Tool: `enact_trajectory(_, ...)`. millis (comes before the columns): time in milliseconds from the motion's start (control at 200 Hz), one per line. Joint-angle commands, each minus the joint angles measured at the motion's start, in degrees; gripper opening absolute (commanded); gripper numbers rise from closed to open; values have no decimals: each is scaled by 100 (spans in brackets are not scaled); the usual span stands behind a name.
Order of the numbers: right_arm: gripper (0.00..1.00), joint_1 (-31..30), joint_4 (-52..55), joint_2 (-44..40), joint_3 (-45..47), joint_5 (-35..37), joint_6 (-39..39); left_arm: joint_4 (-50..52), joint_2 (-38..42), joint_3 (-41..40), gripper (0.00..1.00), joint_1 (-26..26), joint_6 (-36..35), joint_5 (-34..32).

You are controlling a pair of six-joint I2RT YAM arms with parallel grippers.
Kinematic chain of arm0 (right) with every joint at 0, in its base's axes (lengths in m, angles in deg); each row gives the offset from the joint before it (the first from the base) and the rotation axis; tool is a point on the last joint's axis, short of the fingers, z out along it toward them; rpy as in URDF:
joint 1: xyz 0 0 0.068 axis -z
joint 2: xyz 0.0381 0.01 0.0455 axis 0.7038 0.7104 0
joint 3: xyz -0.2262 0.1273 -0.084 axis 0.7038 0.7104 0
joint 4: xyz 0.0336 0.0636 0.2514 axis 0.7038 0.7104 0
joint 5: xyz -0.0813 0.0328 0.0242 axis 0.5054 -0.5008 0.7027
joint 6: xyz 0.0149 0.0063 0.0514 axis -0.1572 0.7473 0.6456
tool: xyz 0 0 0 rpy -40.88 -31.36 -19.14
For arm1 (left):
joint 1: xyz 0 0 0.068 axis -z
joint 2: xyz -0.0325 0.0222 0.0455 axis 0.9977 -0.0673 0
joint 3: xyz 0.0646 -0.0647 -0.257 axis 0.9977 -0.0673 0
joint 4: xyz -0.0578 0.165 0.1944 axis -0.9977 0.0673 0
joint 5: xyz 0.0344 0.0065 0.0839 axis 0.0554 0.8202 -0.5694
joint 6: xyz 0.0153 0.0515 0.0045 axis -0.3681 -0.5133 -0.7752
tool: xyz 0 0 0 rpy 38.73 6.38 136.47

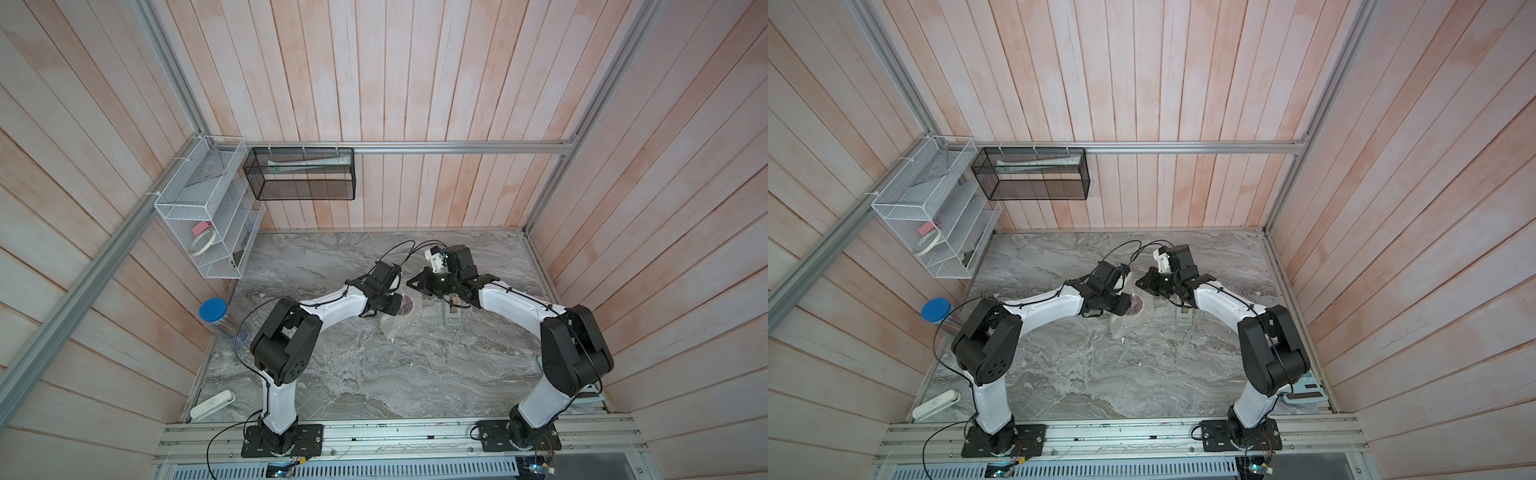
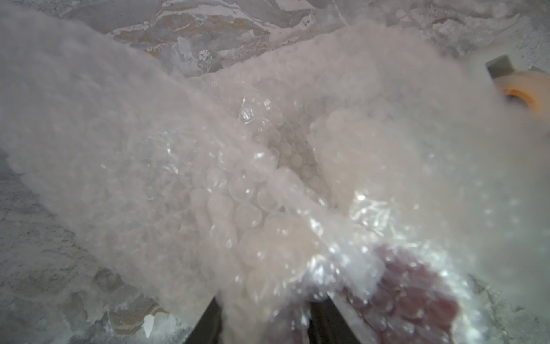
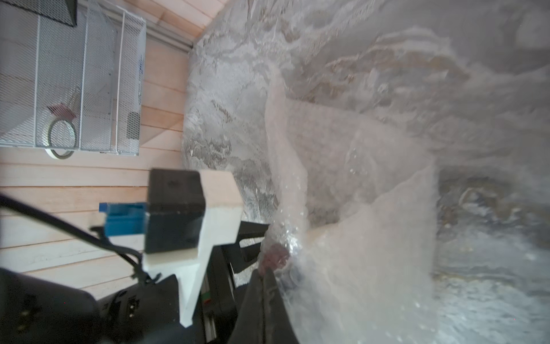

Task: Wrap mugs in bubble wrap
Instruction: Wrap the mug in bubble wrap.

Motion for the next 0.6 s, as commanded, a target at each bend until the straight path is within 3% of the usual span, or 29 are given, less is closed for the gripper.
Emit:
enact_trajectory(0, 0, -207, -346, -72, 299, -82, 377, 160, -49, -316, 42, -30, -32, 31)
enact_trajectory(300, 0, -433, -491, 152, 642, 14, 508, -122, 238, -518, 42, -107, 121, 261)
enact_trajectory(595, 0, -504, 557, 764, -12, 817, -33, -579, 824, -827, 51, -215, 185, 623)
